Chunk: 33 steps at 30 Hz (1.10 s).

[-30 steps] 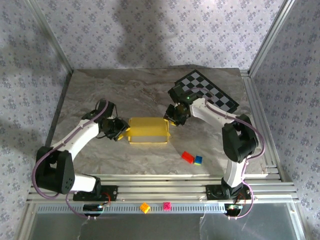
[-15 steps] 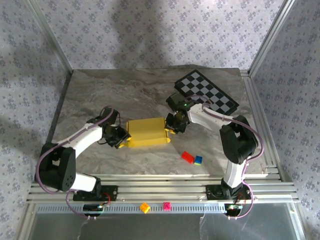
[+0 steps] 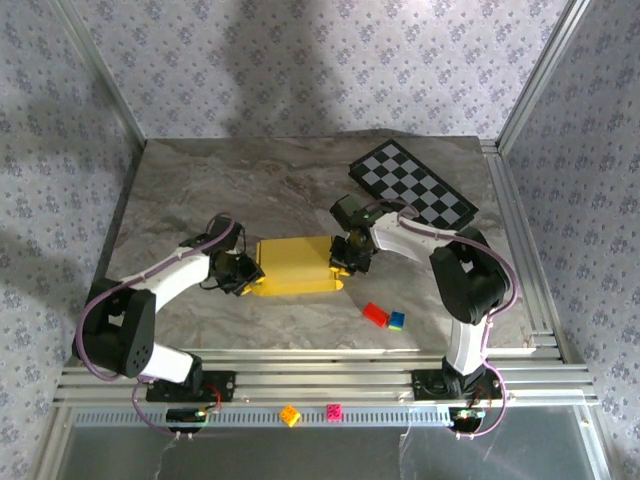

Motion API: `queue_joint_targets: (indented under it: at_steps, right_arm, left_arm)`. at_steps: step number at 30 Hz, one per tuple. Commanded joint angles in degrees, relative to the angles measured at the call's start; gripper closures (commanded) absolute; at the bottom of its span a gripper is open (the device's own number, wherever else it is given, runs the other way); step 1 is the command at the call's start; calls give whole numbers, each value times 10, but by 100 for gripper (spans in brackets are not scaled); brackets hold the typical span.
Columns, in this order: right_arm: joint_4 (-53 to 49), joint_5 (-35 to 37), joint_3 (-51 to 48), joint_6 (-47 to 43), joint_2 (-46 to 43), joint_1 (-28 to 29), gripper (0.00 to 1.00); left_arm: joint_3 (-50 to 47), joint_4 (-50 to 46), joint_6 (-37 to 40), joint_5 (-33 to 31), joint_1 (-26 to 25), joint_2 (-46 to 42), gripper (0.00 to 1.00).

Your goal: Fold the paper box

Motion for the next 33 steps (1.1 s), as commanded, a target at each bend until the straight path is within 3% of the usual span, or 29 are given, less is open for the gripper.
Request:
queue_joint_targets:
  at_steps: [1, 6, 10, 15, 23, 33]
  right_arm:
    - [-17, -5, -9, -15, 12, 6, 82]
    - [-51, 16, -8, -32, -22, 3, 75]
    - [-69, 22, -4, -44, -48, 3, 69]
    - [-87, 25, 2, -62, -67, 17, 70]
    - [-77, 9, -4, -59, -65, 36, 72]
    - [-72, -6, -6, -59, -46, 44, 72]
  left_arm:
    - [-10, -28, 8, -31, -4, 5, 60]
    - [29, -91, 35, -44, -3, -37, 46]
    - [67, -141, 72, -51, 1, -62, 44]
    - [93, -167, 112, -26, -1, -54, 51]
    - [67, -115, 96, 11, -9, -38, 62]
    - [29, -131, 103, 8, -22, -26, 62]
